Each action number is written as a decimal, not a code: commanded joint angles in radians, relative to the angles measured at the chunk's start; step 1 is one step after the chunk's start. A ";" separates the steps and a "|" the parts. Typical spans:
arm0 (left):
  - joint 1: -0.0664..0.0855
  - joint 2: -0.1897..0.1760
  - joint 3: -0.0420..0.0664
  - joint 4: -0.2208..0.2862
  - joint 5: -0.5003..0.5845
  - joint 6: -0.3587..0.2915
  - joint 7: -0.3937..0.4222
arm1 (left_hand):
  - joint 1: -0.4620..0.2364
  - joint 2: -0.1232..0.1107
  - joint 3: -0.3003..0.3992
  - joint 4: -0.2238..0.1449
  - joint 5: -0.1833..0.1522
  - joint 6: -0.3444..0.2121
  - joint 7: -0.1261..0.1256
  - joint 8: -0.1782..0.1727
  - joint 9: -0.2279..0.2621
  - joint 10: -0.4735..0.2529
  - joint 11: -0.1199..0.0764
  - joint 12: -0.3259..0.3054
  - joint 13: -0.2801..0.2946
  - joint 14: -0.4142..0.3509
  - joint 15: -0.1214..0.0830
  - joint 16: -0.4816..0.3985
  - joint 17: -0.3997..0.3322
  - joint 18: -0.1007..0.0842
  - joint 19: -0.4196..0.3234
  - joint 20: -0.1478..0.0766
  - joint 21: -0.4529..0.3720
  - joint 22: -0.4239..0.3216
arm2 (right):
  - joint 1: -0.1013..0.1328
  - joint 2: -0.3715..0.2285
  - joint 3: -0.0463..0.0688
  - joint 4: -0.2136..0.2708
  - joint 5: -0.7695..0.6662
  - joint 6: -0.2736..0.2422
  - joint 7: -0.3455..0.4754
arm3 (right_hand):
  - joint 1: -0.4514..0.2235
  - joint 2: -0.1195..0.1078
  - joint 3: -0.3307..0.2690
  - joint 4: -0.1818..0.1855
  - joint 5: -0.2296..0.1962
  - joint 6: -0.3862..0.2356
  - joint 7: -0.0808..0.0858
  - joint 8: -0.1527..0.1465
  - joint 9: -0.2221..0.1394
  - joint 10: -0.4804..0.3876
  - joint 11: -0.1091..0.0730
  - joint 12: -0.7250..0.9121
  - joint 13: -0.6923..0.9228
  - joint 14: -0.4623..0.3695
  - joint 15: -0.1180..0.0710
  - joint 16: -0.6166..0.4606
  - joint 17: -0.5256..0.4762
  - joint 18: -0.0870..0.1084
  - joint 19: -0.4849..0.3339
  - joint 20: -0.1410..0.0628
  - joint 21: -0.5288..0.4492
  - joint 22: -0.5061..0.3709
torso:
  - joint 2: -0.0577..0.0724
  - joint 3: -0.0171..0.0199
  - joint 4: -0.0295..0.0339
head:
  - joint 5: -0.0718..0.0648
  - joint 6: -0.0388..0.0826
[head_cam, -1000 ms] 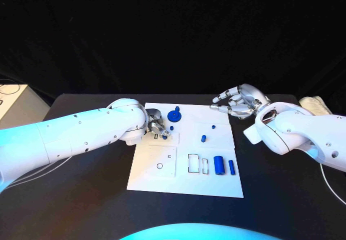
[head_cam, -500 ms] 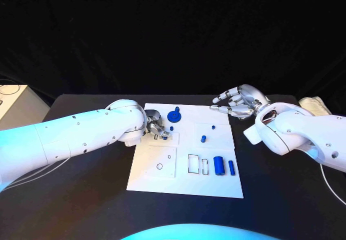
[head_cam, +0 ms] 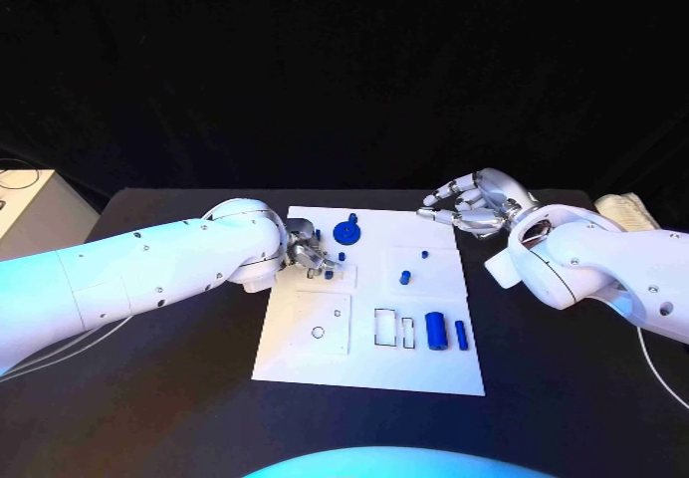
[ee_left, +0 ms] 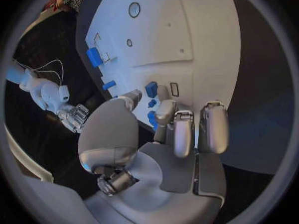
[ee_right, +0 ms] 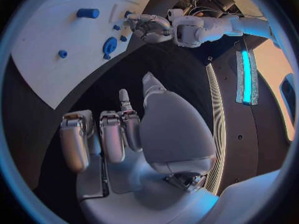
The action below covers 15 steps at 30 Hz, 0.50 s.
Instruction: Assemble the parts on the task board
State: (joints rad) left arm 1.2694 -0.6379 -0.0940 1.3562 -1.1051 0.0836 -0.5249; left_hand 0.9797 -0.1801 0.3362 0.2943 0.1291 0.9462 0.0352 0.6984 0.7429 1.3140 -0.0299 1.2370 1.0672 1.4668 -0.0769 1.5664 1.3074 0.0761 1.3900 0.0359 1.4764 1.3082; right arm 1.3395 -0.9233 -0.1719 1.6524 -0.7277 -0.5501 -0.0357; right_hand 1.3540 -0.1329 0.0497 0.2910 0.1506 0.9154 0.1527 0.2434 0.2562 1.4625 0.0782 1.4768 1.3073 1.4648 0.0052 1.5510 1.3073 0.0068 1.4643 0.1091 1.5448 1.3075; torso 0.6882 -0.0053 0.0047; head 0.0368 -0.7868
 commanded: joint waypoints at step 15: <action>0.003 -0.059 0.074 0.047 0.091 -0.040 0.013 | 0.109 0.037 -0.064 -0.002 -0.017 -0.066 0.033 -0.041 -0.002 -0.123 0.031 -0.110 -0.143 0.079 0.022 -0.038 0.200 0.003 -0.074 0.020 -0.059 -0.097 | -0.004 0.003 0.000 -0.014 0.004 -0.013 0.008 | -0.030 0.003 -0.012 0.001 0.004 -0.009 0.003 0.007 0.002 0.012 -0.005 -0.006 0.170 0.092 -0.006 -0.008 0.210 0.002 0.092 -0.006 -0.006 0.243 | -0.001 0.0012 -0.0002 | -0.001 0.016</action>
State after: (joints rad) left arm 1.2711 -0.6938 -0.0218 1.4067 -1.0521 0.0422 -0.5229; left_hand 1.0762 -0.1454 0.2715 0.2926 0.1079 0.8861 0.0665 0.6614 0.7435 1.2008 -0.0016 1.1360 0.9353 1.4662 -0.0590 1.5321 1.3073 0.0760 1.3211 0.0542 1.4209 1.2172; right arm 1.3364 -0.9208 -0.1719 1.6398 -0.7262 -0.5613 -0.0370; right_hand 1.3355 -0.1302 0.0442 0.2910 0.1506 0.9124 0.1558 0.2440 0.2562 1.4626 0.0782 1.4768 1.3080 1.4648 0.0052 1.5471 1.3073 0.0068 1.4643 0.1091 1.5448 1.3074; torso 0.6875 -0.0053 0.0033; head 0.0383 -0.7743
